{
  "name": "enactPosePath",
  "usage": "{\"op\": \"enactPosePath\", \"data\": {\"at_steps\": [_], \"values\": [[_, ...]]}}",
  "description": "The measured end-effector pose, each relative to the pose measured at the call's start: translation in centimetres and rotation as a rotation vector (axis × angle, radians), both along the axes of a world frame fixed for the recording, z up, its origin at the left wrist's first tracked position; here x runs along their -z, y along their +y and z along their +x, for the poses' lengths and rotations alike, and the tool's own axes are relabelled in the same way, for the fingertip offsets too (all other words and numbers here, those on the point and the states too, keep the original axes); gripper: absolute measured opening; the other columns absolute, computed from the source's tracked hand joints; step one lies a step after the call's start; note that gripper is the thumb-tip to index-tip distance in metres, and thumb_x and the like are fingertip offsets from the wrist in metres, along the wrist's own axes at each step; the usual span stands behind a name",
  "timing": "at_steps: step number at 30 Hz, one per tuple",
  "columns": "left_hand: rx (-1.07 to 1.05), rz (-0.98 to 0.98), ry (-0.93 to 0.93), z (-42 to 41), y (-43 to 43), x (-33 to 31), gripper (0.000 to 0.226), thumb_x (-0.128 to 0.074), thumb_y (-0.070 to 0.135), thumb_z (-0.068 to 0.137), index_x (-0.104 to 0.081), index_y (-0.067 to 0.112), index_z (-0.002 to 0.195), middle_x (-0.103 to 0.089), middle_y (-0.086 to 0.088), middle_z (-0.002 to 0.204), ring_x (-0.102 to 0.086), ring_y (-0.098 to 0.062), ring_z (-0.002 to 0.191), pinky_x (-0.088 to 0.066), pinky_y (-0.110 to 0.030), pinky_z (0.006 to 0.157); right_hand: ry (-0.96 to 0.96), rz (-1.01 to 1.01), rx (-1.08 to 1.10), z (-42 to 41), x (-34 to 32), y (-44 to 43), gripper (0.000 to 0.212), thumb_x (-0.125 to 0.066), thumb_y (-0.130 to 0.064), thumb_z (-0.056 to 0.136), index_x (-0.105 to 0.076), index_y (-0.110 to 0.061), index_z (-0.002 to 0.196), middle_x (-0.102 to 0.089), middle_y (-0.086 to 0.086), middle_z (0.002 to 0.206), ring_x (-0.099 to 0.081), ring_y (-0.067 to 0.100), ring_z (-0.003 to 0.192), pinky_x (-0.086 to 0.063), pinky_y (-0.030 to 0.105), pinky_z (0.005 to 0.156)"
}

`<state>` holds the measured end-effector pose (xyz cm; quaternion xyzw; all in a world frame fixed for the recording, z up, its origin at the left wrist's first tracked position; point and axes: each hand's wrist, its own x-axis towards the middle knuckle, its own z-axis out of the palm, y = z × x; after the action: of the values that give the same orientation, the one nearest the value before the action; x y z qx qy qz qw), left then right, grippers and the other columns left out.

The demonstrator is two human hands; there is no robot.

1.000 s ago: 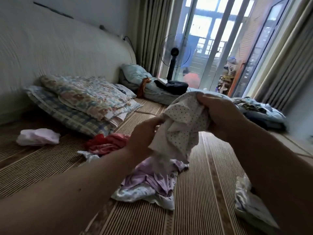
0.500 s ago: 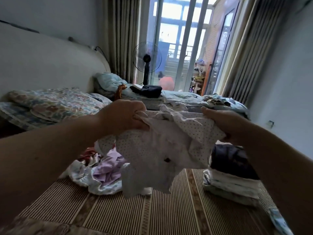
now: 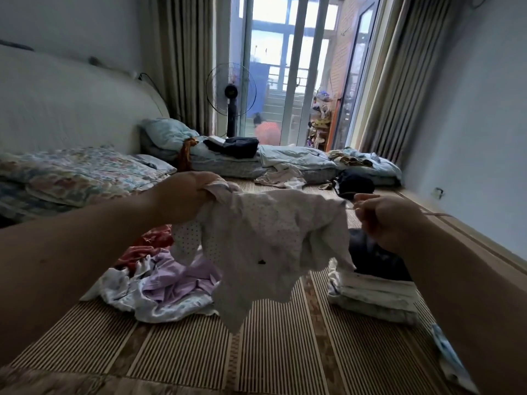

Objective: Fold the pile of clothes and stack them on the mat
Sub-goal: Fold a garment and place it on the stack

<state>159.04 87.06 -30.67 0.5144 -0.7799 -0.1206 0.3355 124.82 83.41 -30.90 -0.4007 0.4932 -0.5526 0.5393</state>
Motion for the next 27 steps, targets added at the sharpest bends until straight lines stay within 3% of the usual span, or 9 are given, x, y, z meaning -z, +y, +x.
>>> {"op": "enactPosePath", "data": {"at_steps": [4,6,10,13,16,18,22,25,27], "values": [[-0.082,0.097,0.354,-1.2,0.0,-1.0,0.017,-0.056,0.016,0.091,-0.068,0.004,0.093,-0.065,-0.029,0.096,-0.057,-0.026,0.08,-0.045,-0.035,0.071,0.097,-0.052,0.075,-0.2,-0.1,1.4,0.019,-0.054,0.003,0.09,-0.062,-0.013,0.084,-0.059,0.004,0.072,-0.055,0.004,0.038,-0.04,0.011,0.037],[-0.127,0.104,0.337,-2.8,-0.1,-1.2,0.018,-0.054,0.015,0.093,-0.07,0.006,0.094,-0.07,-0.016,0.092,-0.061,-0.022,0.08,-0.048,-0.031,0.074,0.257,-0.023,-0.033,0.5,1.0,2.5,0.01,-0.061,-0.004,0.088,-0.067,-0.01,0.095,-0.066,0.006,0.078,-0.061,0.009,0.048,-0.045,0.016,0.044],[-0.151,0.223,0.179,-5.9,-0.3,-1.2,0.018,-0.059,0.02,0.084,-0.069,0.005,0.084,-0.068,-0.009,0.081,-0.06,-0.024,0.074,-0.047,-0.033,0.066,0.513,-0.015,-0.503,4.7,3.8,6.1,0.04,-0.067,-0.034,0.082,-0.063,-0.014,0.116,-0.073,0.002,0.098,-0.069,0.016,0.082,-0.051,0.028,0.068],[-0.144,0.279,0.063,-8.0,0.2,-0.7,0.017,-0.062,0.024,0.086,-0.07,0.009,0.084,-0.063,-0.003,0.073,-0.054,-0.015,0.068,-0.044,-0.03,0.064,0.466,-0.106,-0.688,9.9,4.6,8.1,0.041,-0.074,-0.029,0.076,-0.062,-0.017,0.113,-0.071,0.004,0.106,-0.068,0.021,0.098,-0.056,0.032,0.081],[-0.098,0.262,0.142,-9.3,0.8,-0.5,0.008,-0.065,0.021,0.085,-0.072,0.019,0.086,-0.07,0.001,0.082,-0.061,-0.012,0.076,-0.05,-0.026,0.071,0.447,-0.166,-0.522,13.1,4.9,7.7,0.02,-0.073,-0.023,0.08,-0.069,-0.015,0.098,-0.073,0.008,0.097,-0.07,0.024,0.09,-0.059,0.036,0.074],[0.024,0.304,0.431,-8.4,1.2,-0.1,0.007,-0.065,0.018,0.086,-0.07,0.016,0.092,-0.068,-0.004,0.087,-0.061,-0.015,0.082,-0.05,-0.026,0.071,0.382,-0.106,-0.43,13.4,4.8,6.6,0.017,-0.069,-0.022,0.083,-0.07,-0.01,0.095,-0.073,0.012,0.094,-0.07,0.026,0.084,-0.057,0.036,0.069],[0.172,0.488,0.97,-3.8,2.8,4.5,0.065,-0.07,0.057,0.067,-0.052,0.021,0.117,-0.061,-0.007,0.107,-0.059,-0.02,0.093,-0.047,-0.033,0.073,0.098,0.004,-0.329,12.6,3.5,5.3,0.021,-0.065,-0.02,0.084,-0.069,-0.003,0.095,-0.072,0.018,0.091,-0.068,0.025,0.073,-0.057,0.034,0.066],[0.077,0.587,0.723,-2.0,5.1,11.3,0.135,-0.074,0.082,0.03,-0.021,0.039,0.146,-0.05,0.003,0.13,-0.054,-0.015,0.113,-0.05,-0.031,0.082,-0.138,0.04,-0.301,11.7,1.6,4.6,0.02,-0.06,-0.024,0.09,-0.067,-0.007,0.099,-0.069,0.01,0.08,-0.067,0.022,0.064,-0.056,0.031,0.059],[0.13,0.663,0.525,-2.7,6.3,14.8,0.149,-0.081,0.074,0.031,0.001,0.038,0.15,-0.037,0.005,0.141,-0.049,-0.014,0.12,-0.053,-0.018,0.074,-0.256,0.014,-0.297,10.9,0.4,4.1,0.028,-0.057,-0.028,0.092,-0.065,-0.008,0.111,-0.068,0.009,0.088,-0.066,0.023,0.074,-0.058,0.038,0.072]]}}
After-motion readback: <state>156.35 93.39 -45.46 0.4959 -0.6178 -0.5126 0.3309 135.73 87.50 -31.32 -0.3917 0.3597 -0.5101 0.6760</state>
